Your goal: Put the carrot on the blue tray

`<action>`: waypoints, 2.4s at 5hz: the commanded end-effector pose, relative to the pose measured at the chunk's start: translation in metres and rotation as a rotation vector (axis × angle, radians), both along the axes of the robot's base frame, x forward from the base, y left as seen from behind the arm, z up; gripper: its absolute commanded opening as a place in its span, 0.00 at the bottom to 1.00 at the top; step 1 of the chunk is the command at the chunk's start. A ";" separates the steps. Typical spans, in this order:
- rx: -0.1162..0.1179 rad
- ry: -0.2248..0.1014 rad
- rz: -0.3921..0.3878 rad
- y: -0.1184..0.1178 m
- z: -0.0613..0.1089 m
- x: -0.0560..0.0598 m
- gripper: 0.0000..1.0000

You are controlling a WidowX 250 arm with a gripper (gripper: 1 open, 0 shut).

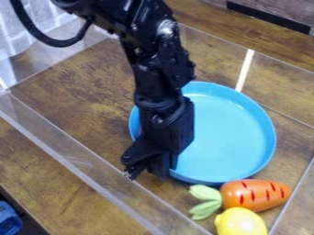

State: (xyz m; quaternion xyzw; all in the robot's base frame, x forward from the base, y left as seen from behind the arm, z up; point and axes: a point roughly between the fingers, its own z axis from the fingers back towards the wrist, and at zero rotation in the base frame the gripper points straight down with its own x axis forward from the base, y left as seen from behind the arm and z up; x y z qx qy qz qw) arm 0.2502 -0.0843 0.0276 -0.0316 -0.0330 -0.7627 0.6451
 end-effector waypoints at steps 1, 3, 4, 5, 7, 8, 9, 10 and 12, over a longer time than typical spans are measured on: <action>-0.004 -0.017 -0.140 -0.006 0.020 0.006 0.00; 0.006 0.006 -0.250 -0.002 0.040 0.008 0.00; 0.016 0.012 -0.262 0.005 0.055 0.009 0.00; 0.021 0.018 -0.262 0.017 0.052 0.011 0.00; 0.057 0.021 -0.317 0.029 0.044 0.008 0.00; 0.082 0.012 -0.372 0.029 0.040 0.007 0.00; 0.110 0.003 -0.408 0.026 0.039 0.012 0.00; 0.132 -0.009 -0.442 0.022 0.039 0.018 0.00; 0.177 -0.038 -0.581 0.015 0.030 0.022 0.00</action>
